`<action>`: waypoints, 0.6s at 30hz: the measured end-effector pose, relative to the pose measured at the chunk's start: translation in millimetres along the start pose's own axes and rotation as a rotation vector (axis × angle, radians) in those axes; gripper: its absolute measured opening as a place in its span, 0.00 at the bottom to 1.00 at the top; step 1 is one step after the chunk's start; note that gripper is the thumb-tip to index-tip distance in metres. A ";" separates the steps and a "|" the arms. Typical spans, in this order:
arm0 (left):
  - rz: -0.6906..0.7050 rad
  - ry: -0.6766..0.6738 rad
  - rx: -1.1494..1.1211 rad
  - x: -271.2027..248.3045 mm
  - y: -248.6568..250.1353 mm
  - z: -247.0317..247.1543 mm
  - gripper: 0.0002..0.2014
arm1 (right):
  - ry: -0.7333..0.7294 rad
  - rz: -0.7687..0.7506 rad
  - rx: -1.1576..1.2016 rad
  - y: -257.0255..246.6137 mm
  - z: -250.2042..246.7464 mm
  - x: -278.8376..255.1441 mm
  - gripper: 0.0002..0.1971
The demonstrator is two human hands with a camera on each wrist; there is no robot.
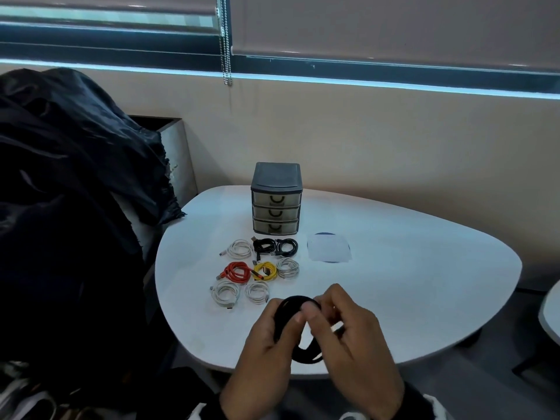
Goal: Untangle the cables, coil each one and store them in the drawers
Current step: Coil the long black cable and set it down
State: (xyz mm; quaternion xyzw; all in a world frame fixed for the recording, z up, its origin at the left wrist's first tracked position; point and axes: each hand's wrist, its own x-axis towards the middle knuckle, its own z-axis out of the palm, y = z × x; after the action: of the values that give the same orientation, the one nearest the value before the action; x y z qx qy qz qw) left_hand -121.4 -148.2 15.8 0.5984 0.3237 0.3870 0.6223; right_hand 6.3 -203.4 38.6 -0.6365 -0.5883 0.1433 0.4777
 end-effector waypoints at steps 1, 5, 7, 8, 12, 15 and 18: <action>0.007 0.017 0.020 0.5 0.3 -0.4 0.13 | 0.001 -0.067 -0.190 3.0 -2.9 -0.4 0.16; 0.013 0.039 0.113 1.0 -3.0 0.2 0.09 | 0.012 -0.237 -0.585 6.8 -6.9 1.2 0.11; 0.003 0.029 0.127 1.6 -6.5 -1.4 0.06 | -0.052 -0.268 -0.702 8.1 -8.2 1.4 0.09; -0.005 0.016 0.137 1.2 -6.6 -2.2 0.06 | -0.077 -0.280 -0.738 9.5 -9.5 1.4 0.09; -0.001 -0.019 0.160 0.4 -4.6 -3.3 0.05 | -0.130 -0.315 -0.689 10.6 -13.2 5.4 0.07; 0.057 -0.065 0.194 0.8 0.7 -4.3 0.10 | -0.112 -0.263 -0.509 7.3 -16.5 9.2 0.10; 0.095 -0.127 0.295 4.1 1.5 -8.4 0.19 | -0.115 -0.197 -0.291 0.6 -24.2 11.9 0.12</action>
State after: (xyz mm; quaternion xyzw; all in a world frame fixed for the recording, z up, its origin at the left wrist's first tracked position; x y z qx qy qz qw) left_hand -126.8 -140.4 16.9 0.7212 0.3084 0.3257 0.5279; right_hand 27.8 -203.4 54.9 -0.6289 -0.6886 0.0453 0.3581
